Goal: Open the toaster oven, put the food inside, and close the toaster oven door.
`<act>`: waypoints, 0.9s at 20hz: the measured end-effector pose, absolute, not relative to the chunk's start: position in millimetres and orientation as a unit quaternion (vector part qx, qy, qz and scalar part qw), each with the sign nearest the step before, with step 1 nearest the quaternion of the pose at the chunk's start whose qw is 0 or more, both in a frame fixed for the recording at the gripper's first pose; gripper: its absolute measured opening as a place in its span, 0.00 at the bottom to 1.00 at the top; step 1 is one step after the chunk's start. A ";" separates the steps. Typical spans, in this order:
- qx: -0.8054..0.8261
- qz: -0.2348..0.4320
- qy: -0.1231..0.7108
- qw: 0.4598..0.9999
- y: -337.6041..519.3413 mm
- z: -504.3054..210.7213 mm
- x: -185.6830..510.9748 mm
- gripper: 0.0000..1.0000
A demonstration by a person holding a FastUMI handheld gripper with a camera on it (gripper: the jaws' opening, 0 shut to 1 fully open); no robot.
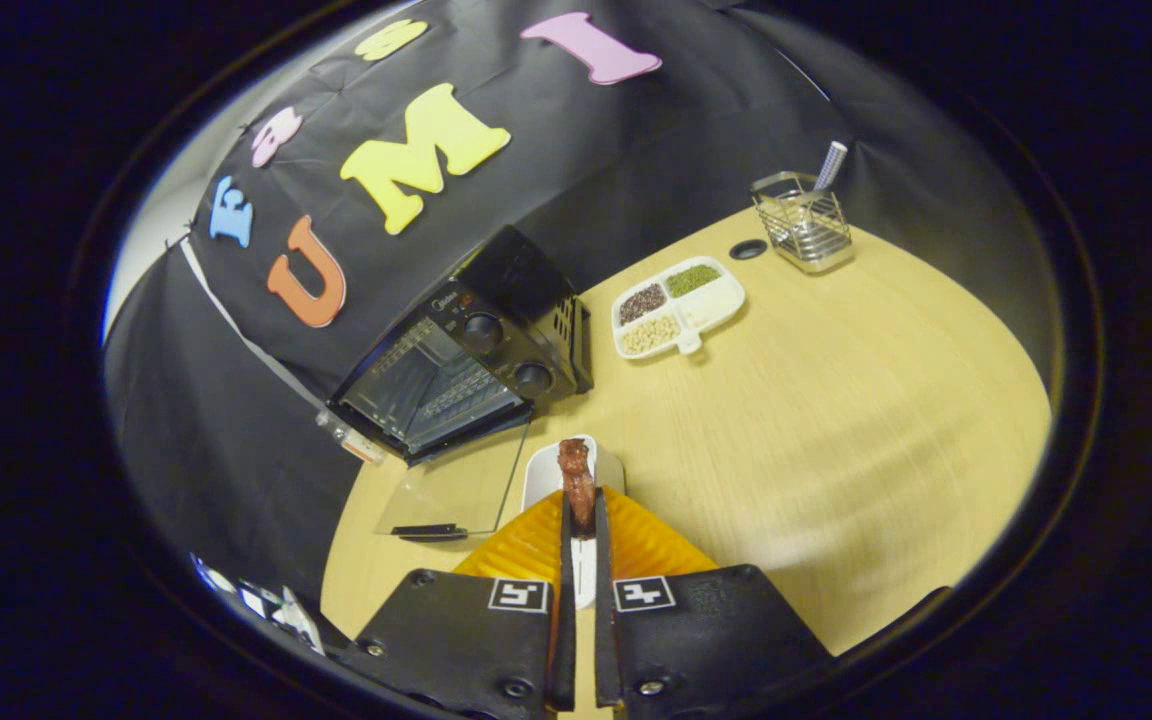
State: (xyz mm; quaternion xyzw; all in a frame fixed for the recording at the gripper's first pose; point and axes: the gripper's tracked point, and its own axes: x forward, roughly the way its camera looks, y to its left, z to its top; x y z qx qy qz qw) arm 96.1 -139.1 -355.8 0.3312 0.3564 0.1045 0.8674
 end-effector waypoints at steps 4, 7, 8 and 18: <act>0.279 0.078 0.334 0.897 -141.9 -328.5 88.7 0.11; 0.254 0.077 0.311 0.913 -130.1 -300.9 83.3 0.11; 0.245 0.078 0.302 0.918 -125.6 -290.3 80.8 0.10; 0.157 0.101 0.233 0.954 -50.1 -219.1 73.6 0.10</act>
